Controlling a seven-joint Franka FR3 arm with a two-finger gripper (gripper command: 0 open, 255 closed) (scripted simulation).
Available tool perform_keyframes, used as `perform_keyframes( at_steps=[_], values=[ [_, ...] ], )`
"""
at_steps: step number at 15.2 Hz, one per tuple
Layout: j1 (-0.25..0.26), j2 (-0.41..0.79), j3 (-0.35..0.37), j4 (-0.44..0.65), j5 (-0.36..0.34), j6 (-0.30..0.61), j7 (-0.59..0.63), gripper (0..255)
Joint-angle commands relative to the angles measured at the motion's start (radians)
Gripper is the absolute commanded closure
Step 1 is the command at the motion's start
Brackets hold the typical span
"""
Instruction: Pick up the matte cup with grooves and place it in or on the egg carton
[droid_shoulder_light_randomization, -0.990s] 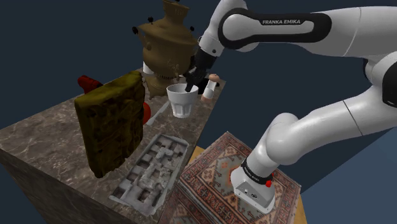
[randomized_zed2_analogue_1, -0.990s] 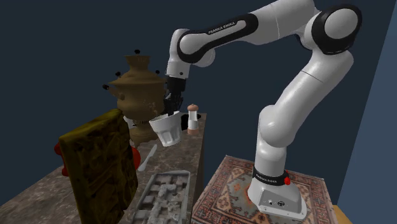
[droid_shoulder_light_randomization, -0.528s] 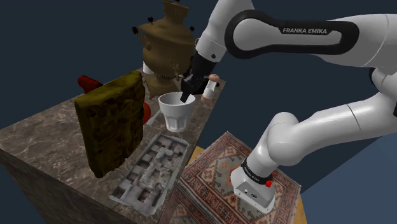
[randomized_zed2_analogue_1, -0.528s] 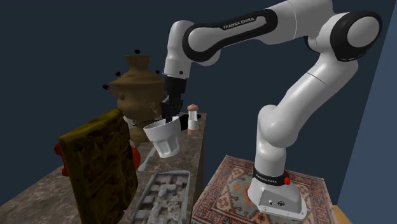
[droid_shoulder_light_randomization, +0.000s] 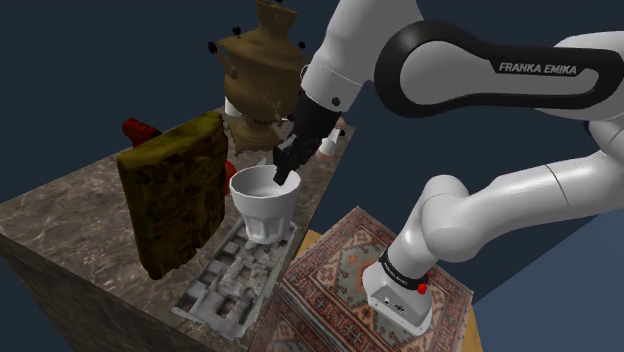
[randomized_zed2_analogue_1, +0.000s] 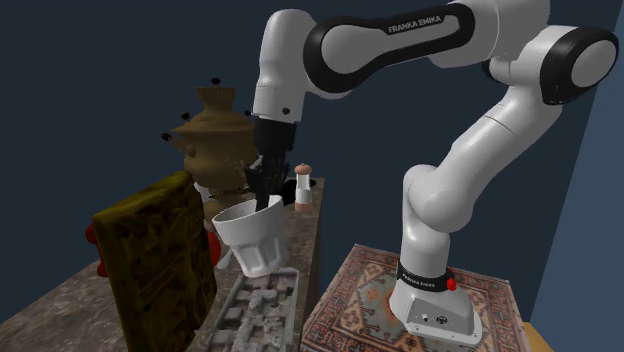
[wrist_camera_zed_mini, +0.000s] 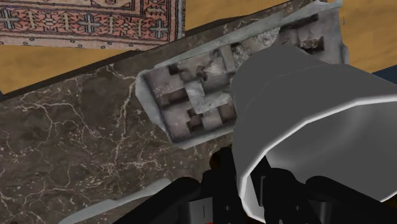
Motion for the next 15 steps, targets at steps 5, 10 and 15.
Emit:
perform_keyframes(
  at_steps=[5, 10, 15],
  values=[
    [0.016, 0.013, 0.040, -0.043, 0.026, 0.062, 0.024, 255],
    [0.022, 0.031, 0.056, -0.098, 0.043, 0.135, 0.015, 255],
    [0.028, 0.057, 0.073, -0.149, 0.062, 0.211, 0.005, 255]
  ],
)
